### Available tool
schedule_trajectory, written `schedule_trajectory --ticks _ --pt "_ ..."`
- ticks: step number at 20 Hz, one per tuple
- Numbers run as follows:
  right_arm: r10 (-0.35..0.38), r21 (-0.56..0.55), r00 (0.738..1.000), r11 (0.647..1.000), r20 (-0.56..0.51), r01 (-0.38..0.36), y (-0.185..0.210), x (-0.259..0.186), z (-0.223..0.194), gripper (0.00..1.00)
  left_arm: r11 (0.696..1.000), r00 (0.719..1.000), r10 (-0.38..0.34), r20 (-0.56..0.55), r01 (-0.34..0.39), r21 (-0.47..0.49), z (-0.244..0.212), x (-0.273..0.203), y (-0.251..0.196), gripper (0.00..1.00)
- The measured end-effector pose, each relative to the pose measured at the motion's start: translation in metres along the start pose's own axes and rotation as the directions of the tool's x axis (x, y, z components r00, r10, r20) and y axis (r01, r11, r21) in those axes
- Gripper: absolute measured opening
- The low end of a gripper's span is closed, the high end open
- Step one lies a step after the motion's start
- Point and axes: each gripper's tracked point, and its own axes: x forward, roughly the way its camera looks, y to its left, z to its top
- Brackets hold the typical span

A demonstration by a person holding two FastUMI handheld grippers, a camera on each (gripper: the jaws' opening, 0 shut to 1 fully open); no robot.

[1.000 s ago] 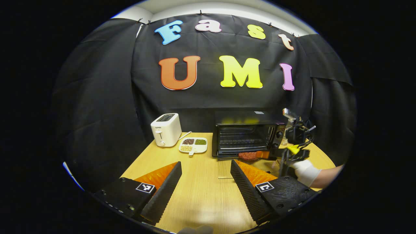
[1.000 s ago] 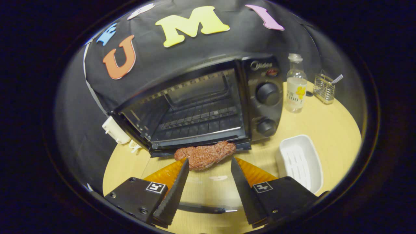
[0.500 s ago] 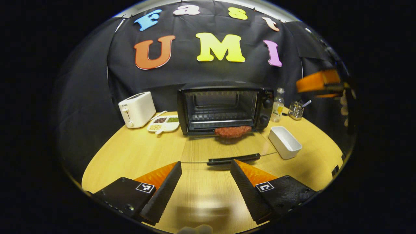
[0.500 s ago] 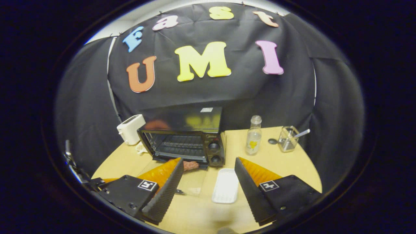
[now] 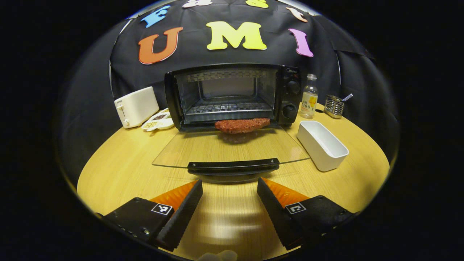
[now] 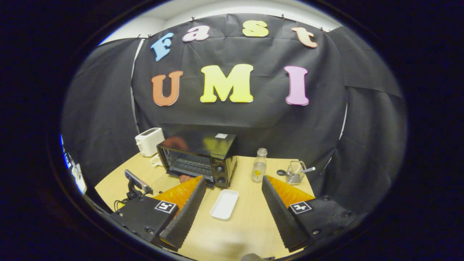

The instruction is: Open the electric oven with the left hand, put the food in, and close the electric oven.

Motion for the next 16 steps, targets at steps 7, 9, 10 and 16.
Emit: schedule_trajectory --ticks 7,9,10,16 --pt "-0.116 0.019 0.993 0.993 0.013 0.116 -0.006 -0.030 0.002 0.99 0.999 0.998 -0.050 -0.032 0.050 -0.016 -0.005 0.013 -0.001 0.98" --pt "-0.135 0.024 0.991 0.991 0.005 0.135 -0.005 -0.034 -0.001 0.99 0.998 0.997 -0.061 -0.040 0.060 -0.013 -0.003 0.013 -0.002 0.98" --pt "-0.146 0.024 0.989 0.989 0.011 0.146 -0.004 -0.039 0.000 0.99 0.998 0.997 -0.065 -0.039 0.065 -0.008 -0.002 0.012 -0.001 0.98" --pt "-0.182 0.040 0.983 0.983 0.025 0.181 -0.004 -0.048 0.003 0.99 0.996 0.995 -0.093 -0.023 0.093 -0.010 0.012 0.004 0.000 0.98"
